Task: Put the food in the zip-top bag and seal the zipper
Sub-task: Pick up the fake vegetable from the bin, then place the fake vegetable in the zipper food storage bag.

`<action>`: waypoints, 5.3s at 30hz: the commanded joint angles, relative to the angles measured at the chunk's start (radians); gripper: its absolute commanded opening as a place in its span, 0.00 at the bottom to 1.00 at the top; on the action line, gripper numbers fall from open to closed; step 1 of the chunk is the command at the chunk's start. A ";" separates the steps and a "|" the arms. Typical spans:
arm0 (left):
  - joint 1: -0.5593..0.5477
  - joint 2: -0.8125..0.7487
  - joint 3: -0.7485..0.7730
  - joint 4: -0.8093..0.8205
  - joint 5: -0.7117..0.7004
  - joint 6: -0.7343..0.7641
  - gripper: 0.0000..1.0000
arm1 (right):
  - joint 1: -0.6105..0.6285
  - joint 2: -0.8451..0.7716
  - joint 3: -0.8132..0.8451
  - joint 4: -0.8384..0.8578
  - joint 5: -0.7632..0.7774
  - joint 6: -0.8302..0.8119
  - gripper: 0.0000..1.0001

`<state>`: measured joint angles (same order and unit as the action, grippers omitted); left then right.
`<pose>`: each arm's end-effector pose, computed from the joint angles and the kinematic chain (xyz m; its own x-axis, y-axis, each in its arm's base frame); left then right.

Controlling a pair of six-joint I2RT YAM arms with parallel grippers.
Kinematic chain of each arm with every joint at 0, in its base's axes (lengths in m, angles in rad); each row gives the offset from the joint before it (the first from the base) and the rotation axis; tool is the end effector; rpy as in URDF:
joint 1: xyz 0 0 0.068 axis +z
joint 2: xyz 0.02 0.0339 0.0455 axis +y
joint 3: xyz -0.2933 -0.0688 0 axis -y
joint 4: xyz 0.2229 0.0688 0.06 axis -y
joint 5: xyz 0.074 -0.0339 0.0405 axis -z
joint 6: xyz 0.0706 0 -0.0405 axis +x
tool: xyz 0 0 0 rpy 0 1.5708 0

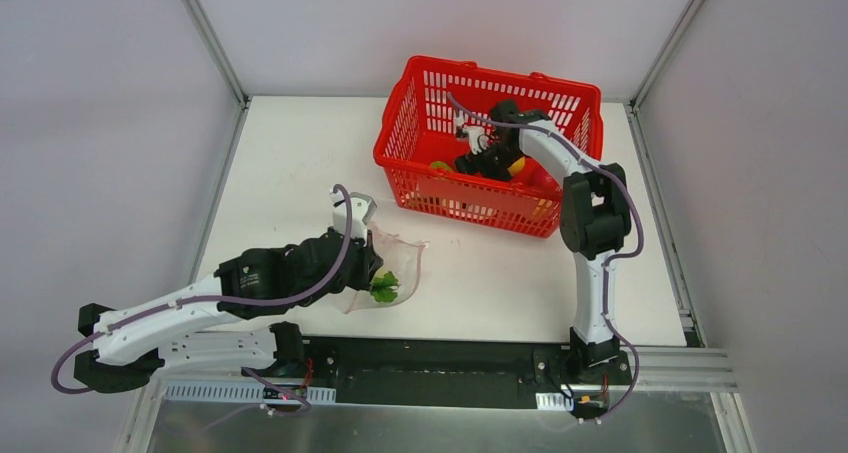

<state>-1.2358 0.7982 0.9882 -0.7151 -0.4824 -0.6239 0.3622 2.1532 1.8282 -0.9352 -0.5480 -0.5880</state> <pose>0.0773 -0.1224 0.3561 -0.5454 -0.0074 -0.8381 0.4756 0.8206 -0.3168 0.4103 0.1948 0.2163 -0.4905 -0.6922 -0.5295 -0.8694 0.4300 0.2432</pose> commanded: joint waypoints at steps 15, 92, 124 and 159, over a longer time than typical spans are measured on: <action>0.003 -0.034 -0.018 0.036 -0.026 -0.023 0.00 | 0.038 -0.141 -0.174 0.261 0.092 -0.038 0.61; 0.004 -0.023 -0.049 0.103 -0.102 0.019 0.00 | 0.553 -0.997 -0.776 0.201 0.050 0.758 0.31; -0.080 0.204 0.035 0.215 0.171 0.192 0.00 | 0.631 -0.775 -0.456 -0.081 0.285 0.553 0.31; -0.108 0.045 -0.123 0.538 0.007 0.121 0.00 | 0.641 -0.959 -0.711 0.458 0.088 0.870 0.78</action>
<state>-1.3312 0.9020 0.8989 -0.2813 -0.4038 -0.4675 0.9989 1.2732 1.1202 -0.5861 -0.4171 0.2417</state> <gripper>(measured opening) 0.009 0.763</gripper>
